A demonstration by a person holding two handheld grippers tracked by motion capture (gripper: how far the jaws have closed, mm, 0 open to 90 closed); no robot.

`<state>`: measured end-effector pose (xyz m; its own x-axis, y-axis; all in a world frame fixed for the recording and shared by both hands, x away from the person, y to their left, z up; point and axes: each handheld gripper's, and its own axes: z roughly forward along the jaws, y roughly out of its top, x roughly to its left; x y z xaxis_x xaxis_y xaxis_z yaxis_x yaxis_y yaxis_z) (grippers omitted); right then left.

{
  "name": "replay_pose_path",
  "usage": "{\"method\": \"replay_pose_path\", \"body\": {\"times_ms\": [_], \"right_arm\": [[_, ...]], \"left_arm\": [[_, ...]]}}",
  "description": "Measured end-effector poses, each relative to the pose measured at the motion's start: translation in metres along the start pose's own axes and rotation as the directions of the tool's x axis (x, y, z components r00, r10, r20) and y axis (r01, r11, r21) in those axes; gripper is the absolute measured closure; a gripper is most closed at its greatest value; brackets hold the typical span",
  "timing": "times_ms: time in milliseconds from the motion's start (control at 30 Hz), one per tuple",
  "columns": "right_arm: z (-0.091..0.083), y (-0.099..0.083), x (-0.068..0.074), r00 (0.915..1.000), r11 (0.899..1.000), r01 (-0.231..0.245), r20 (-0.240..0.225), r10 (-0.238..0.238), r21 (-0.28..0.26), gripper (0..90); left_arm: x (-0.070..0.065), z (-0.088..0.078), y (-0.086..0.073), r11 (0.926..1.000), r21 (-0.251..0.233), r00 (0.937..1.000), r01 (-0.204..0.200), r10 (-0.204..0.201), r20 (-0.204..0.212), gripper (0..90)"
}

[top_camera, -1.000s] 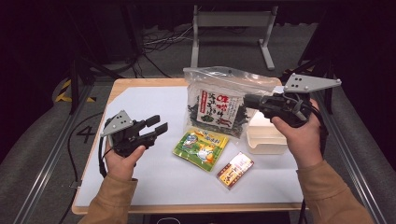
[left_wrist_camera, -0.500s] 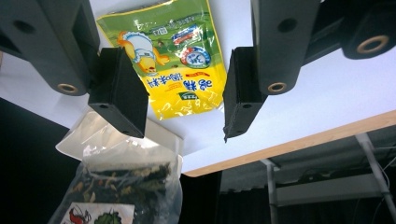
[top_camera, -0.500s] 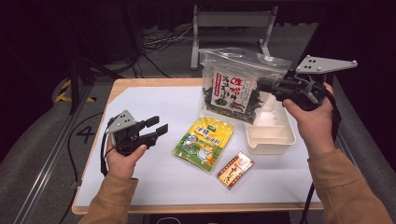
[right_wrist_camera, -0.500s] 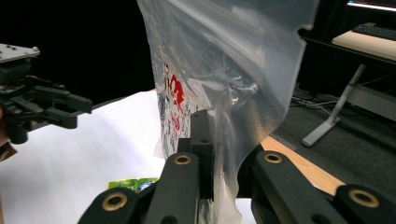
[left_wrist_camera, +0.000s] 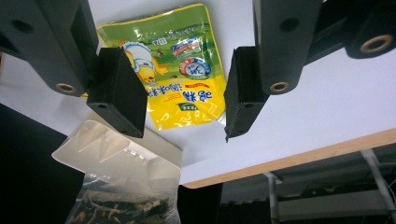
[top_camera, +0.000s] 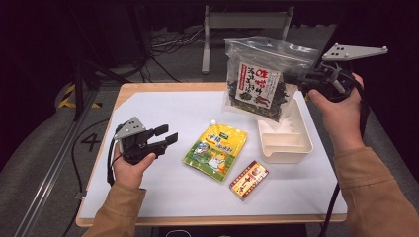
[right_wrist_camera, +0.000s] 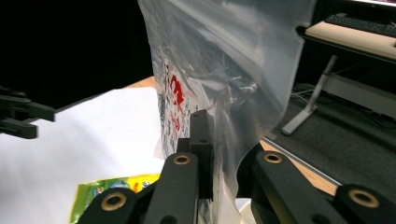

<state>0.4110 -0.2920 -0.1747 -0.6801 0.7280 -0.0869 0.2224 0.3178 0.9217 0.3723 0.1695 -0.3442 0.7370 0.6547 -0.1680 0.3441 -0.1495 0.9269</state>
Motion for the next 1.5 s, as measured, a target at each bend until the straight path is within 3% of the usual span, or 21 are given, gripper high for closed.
{"method": "replay_pose_path", "body": {"times_ms": [333,467,967,1500], "right_arm": [[0.002,-0.002,-0.017,0.9992,1.0,-0.018,0.036,0.018,0.017,83.5],[0.002,-0.005,-0.024,0.9985,1.0,0.004,0.054,-0.005,0.016,83.4],[0.006,-0.037,-0.059,0.9954,0.998,-0.051,0.083,0.049,0.022,83.3],[0.008,-0.057,-0.077,0.9888,0.994,-0.098,0.119,0.09,0.058,83.1]], "left_arm": [[0.001,0.003,-0.001,0.9997,0.021,0.9999,0.01,-0.01,-0.002,47.4],[0.001,0.004,-0.002,0.9994,0.032,0.9999,0.01,-0.01,0.002,46.2],[0.001,0.01,-0.004,0.9988,0.048,1.0,0.005,-0.005,-0.001,43.5],[0.002,0.013,-0.007,0.9976,0.069,1.0,0.001,-0.001,0.002,42.6]]}}
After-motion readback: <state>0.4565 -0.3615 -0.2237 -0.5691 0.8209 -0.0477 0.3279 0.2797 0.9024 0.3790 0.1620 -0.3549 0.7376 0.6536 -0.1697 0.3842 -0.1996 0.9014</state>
